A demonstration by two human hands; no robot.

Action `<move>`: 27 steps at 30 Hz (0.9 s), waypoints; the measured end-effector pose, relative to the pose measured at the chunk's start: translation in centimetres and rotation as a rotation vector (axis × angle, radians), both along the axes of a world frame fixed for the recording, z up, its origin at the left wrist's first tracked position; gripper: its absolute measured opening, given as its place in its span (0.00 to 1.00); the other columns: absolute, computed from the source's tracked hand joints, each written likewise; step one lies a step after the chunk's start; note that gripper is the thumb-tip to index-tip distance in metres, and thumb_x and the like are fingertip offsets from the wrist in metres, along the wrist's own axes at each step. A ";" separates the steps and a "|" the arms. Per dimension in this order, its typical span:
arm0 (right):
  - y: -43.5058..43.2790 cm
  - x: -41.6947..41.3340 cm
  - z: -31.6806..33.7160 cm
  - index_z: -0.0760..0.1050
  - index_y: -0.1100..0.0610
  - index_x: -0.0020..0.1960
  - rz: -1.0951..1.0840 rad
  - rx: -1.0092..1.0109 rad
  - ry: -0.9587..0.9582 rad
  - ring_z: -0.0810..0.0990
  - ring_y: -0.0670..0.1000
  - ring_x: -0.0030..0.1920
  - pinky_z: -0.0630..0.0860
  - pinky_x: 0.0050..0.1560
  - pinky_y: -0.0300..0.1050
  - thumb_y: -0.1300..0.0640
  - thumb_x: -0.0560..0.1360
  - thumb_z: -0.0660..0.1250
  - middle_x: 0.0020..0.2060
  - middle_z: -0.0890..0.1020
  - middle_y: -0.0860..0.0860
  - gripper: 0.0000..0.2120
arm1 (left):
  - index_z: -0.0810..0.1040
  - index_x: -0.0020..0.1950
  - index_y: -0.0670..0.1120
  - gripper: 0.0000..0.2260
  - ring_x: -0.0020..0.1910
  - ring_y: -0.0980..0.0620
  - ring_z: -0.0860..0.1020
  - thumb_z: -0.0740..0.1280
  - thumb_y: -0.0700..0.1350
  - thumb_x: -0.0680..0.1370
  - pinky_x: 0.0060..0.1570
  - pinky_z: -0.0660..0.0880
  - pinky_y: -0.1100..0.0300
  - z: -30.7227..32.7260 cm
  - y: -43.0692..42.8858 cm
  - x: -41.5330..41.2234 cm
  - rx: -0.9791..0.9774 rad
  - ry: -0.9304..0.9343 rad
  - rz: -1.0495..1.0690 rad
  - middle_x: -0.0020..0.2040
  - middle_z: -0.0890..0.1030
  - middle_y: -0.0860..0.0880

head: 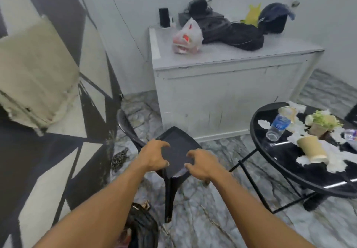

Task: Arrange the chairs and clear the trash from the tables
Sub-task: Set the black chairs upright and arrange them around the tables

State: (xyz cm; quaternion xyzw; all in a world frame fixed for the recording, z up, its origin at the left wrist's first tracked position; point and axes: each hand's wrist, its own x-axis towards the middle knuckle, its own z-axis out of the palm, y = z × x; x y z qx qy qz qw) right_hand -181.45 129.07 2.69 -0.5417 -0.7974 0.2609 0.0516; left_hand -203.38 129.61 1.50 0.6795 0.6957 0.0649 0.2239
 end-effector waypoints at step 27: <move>11.2 -23.4 -7.0 0.73 0.58 0.46 0.079 -0.148 0.020 0.78 0.61 0.43 0.75 0.40 0.51 0.57 0.72 0.65 0.44 0.79 0.58 0.05 | 0.80 0.36 0.53 0.11 0.31 0.56 0.75 0.73 0.58 0.62 0.34 0.74 0.54 -1.3 14.2 -19.5 -0.158 0.156 -0.346 0.32 0.79 0.55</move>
